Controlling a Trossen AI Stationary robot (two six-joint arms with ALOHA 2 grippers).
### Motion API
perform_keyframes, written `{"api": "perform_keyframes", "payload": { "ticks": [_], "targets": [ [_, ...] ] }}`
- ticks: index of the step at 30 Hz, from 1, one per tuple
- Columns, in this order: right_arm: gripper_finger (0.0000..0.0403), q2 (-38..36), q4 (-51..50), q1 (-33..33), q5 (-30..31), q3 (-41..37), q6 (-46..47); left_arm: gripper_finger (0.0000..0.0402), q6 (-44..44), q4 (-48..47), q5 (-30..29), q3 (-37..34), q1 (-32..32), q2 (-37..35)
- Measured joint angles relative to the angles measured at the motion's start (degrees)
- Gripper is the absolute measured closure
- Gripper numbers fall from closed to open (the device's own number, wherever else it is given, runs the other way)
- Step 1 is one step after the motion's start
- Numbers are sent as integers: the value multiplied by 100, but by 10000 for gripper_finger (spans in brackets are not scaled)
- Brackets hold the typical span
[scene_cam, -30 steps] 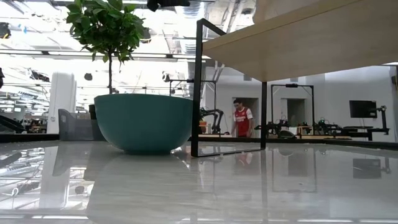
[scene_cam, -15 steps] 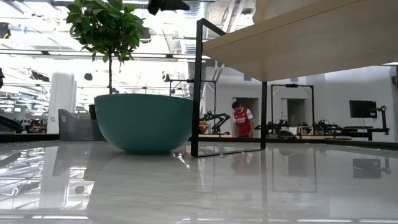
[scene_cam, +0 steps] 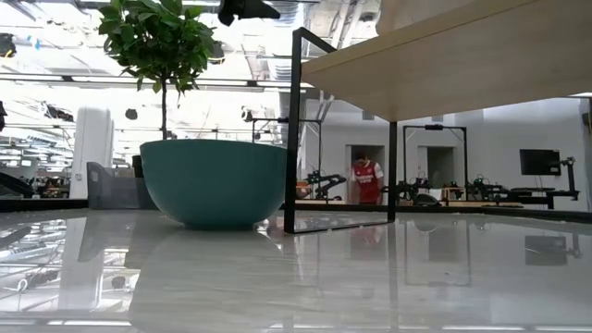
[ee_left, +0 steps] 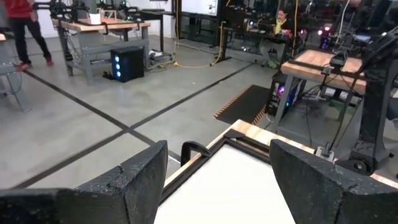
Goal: Place and stack bowls onto a shelf
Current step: Stack the blue bowl on top of the pink bowl on the shelf
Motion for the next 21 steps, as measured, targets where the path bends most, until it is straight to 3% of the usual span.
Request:
{"api": "perform_keyframes", "payload": {
  "ticks": [10, 16, 21],
  "targets": [
    [296, 8, 4, 12, -4, 0, 52, 135, -31, -367, 218, 0, 0, 0],
    [237, 6, 10, 12, -8, 2, -30, 135, -64, -923, 780, 0, 0, 0],
    [215, -49, 19, 33, -21, 159, -149, 135, -64, -1378, 1199, 0, 0, 0]
  ]
}}
